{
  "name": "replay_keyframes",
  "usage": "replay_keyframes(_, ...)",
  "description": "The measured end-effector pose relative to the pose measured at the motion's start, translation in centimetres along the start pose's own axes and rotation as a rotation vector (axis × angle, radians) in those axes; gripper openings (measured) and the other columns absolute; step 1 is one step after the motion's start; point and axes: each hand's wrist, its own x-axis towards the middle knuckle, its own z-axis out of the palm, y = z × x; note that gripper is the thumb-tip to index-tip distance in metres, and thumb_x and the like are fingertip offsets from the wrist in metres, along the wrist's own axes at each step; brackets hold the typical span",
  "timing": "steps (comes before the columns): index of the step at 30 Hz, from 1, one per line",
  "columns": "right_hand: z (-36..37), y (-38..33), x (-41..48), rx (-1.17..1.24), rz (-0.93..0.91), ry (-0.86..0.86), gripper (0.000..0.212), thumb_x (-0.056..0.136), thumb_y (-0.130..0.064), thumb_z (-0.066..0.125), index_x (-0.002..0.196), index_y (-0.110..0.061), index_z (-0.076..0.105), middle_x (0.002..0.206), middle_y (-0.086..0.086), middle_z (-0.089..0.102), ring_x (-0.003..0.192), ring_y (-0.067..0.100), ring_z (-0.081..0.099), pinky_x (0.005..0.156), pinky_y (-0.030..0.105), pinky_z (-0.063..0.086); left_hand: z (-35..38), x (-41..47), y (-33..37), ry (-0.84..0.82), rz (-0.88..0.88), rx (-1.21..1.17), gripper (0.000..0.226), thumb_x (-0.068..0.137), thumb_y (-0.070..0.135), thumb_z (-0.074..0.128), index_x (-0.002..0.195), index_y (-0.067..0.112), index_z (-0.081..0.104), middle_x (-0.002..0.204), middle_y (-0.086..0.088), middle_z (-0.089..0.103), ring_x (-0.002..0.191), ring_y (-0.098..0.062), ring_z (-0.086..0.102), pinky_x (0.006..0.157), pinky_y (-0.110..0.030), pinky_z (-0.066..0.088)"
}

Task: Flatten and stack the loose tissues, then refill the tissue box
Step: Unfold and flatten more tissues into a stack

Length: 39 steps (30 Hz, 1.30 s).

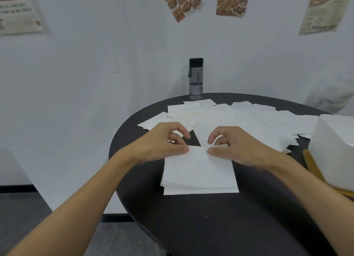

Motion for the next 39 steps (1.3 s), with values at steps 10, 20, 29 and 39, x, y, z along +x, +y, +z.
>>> replay_keyframes(10,0.2,0.9,-0.4,-0.381,-0.007,-0.154,0.02,0.084,-0.037,0.073,0.1,-0.041,0.062,0.112,-0.017,0.051,0.113,0.008,0.04,0.101,0.03,0.037,1.4,-0.5,-3.3,-0.005,0.079,0.318,0.022,0.086,0.031,0.075,0.105,0.036,0.064,0.1,0.014,0.059,0.082,0.003,0.05,0.072,-0.01,0.039)
replay_keyframes(20,1.6,1.8,0.2,-0.242,-0.12,-0.078,0.012,0.087,-0.025,0.066,0.082,-0.035,0.067,0.1,-0.018,0.061,0.106,-0.003,0.045,0.103,0.031,0.038,0.8,3.3,-5.2,0.293,0.054,0.428,0.003,0.093,0.034,0.065,0.095,0.032,0.063,0.1,0.011,0.056,0.092,-0.005,0.051,0.082,-0.026,0.043)
replay_keyframes(29,3.3,3.1,2.2,-0.192,-0.155,0.144,0.015,0.093,-0.016,0.059,0.085,-0.027,0.066,0.101,-0.014,0.062,0.104,0.002,0.053,0.089,0.018,0.04,-0.3,6.0,-7.7,0.408,-0.071,0.529,0.024,0.092,0.039,0.065,0.108,0.021,0.068,0.114,0.008,0.065,0.106,-0.011,0.056,0.093,-0.033,0.046)
replay_keyframes(39,3.3,3.2,2.8,-0.27,-0.142,0.12,0.017,0.094,-0.02,0.058,0.083,-0.026,0.07,0.1,-0.015,0.062,0.101,0.002,0.054,0.099,0.036,0.042,-0.8,5.7,-7.2,0.324,-0.109,0.577,0.033,0.092,0.04,0.068,0.118,0.018,0.069,0.127,0.001,0.066,0.116,-0.017,0.061,0.099,-0.035,0.049)
